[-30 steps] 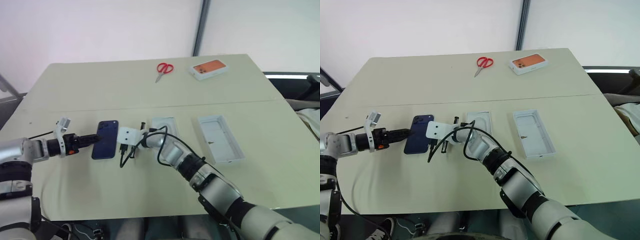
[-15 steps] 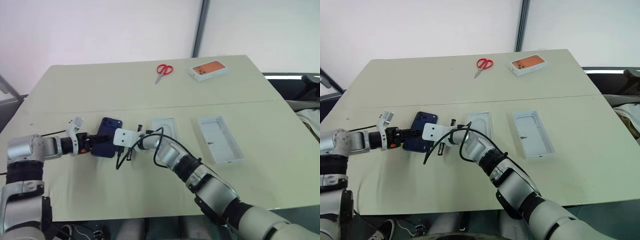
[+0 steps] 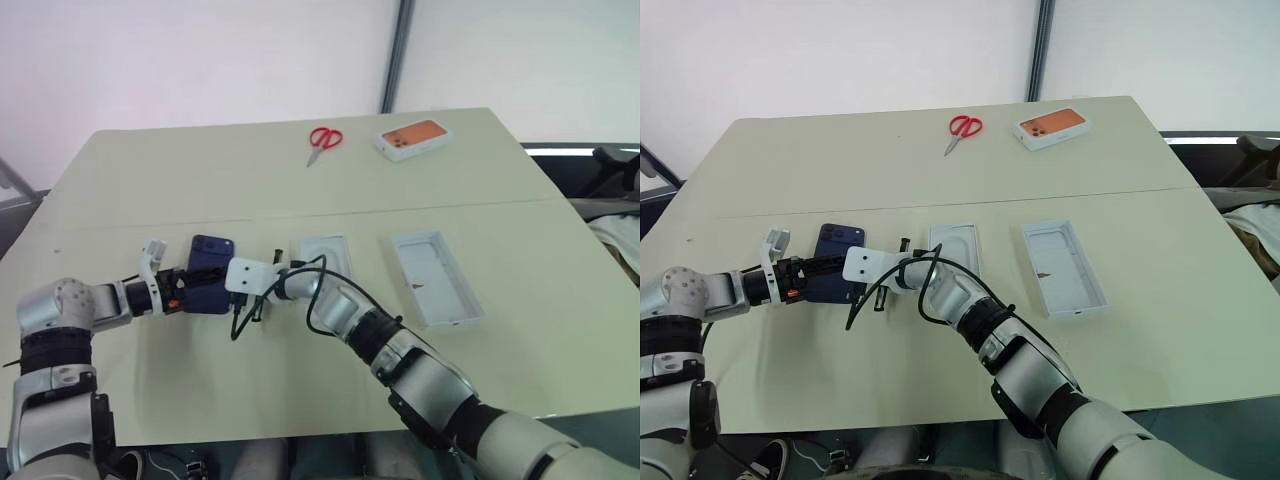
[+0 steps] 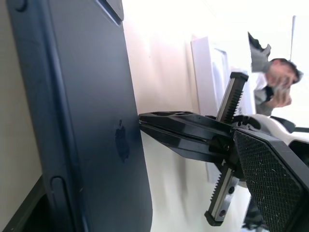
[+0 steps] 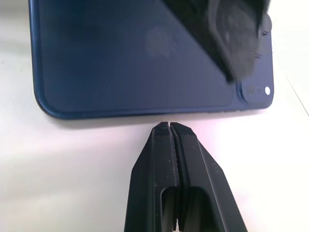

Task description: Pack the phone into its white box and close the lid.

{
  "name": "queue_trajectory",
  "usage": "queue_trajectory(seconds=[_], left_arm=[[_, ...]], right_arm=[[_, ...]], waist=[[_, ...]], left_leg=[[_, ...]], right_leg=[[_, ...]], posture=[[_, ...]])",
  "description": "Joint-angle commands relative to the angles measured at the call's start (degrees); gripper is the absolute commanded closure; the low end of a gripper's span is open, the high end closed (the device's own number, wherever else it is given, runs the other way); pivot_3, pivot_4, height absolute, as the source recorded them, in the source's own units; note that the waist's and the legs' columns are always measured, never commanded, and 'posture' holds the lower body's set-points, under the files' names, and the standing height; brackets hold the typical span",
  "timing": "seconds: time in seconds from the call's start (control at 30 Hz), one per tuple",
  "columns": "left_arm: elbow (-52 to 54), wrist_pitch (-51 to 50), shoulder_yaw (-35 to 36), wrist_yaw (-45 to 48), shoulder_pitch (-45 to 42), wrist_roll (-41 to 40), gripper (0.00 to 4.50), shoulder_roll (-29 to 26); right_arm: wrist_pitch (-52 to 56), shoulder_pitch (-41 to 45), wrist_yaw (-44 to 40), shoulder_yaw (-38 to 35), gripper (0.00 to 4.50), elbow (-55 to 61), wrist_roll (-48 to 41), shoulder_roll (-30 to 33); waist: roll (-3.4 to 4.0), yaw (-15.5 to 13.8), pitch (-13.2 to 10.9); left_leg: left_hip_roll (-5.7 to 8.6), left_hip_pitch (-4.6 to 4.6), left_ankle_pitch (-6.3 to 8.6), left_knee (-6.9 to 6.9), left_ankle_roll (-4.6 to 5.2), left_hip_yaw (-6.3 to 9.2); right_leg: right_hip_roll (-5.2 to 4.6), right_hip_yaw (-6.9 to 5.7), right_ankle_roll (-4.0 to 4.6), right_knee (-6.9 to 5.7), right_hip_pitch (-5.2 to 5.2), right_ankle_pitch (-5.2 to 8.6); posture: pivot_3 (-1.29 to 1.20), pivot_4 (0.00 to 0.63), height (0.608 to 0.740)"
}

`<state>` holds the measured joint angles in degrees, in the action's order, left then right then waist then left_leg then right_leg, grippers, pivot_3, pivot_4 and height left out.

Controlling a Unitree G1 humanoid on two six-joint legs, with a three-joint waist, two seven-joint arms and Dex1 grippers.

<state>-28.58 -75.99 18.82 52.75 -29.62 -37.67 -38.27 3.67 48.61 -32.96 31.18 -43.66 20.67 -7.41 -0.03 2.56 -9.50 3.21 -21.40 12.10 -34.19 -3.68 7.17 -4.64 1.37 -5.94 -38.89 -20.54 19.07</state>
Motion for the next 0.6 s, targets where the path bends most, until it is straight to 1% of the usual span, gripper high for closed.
queue_trajectory(seconds=[0.03, 0.07, 0.1, 0.2, 0.3, 0.6], left_arm=[[-3.65, 1.57, -1.64, -2.0, 1.84, 2.83, 0.75, -1.24], [-4.06, 1.78, -1.79, -2.04, 1.8, 2.91, 1.09, -1.46], [-4.27, 2.04, -2.13, -1.84, 1.81, 2.93, 1.67, -1.68], [-4.47, 1.65, -2.61, -0.68, 2.02, 2.22, 3.11, -1.89], [-4.16, 0.94, -2.87, -0.32, 3.15, 1.53, 3.11, -1.55], [-1.61, -0.3, -1.61, -1.66, 5.74, 0.11, 3.11, -0.34]], right_arm=[[-0.08, -0.03, -0.01, 0.04, 4.5, 0.67, 0.34, 0.12], [-0.11, -0.06, -0.03, 0.05, 4.5, 0.69, 0.37, 0.12], [-0.16, -0.08, -0.04, 0.09, 4.5, 0.7, 0.42, 0.14], [-0.22, -0.03, 0.0, 0.1, 4.5, 0.73, 0.52, 0.14], [-0.28, -0.21, -0.05, 0.06, 4.5, 0.93, 0.56, 0.29], [0.15, -1.12, -0.12, -0.12, 4.5, 1.91, 0.65, 0.83]], waist=[[0.0, 0.06, 0.0], [-0.04, 0.11, -0.01], [-0.11, 0.16, -0.01], [-0.23, 0.2, -0.01], [-0.29, 0.17, 0.0], [-0.31, 0.1, 0.02]], left_leg=[[0.0, 0.0, -0.01, 0.03, -0.02, 0.07], [0.0, 0.0, -0.06, 0.07, -0.1, 0.16], [0.0, -0.01, -0.1, 0.1, -0.17, 0.27], [0.0, -0.06, -0.13, 0.25, -0.22, 0.33], [0.02, -0.16, -0.13, 0.43, -0.23, 0.32], [0.02, -0.14, -0.14, 1.01, -0.24, 0.3]], right_leg=[[0.02, 0.0, 0.03, 0.0, -0.01, 0.0], [0.07, 0.0, 0.07, 0.0, -0.05, 0.01], [0.12, 0.0, 0.09, 0.0, -0.09, 0.02], [0.13, 0.0, 0.17, 0.0, -0.19, 0.05], [0.12, 0.0, 0.17, 0.06, -0.35, 0.05], [0.09, -0.02, 0.19, 0.64, -0.34, 0.03]], posture=[[0.0, 0.15, 0.74], [0.0, 0.15, 0.74], [0.0, 0.15, 0.74], [0.0, 0.15, 0.74], [0.0, 0.15, 0.74], [0.0, 0.15, 0.74]])
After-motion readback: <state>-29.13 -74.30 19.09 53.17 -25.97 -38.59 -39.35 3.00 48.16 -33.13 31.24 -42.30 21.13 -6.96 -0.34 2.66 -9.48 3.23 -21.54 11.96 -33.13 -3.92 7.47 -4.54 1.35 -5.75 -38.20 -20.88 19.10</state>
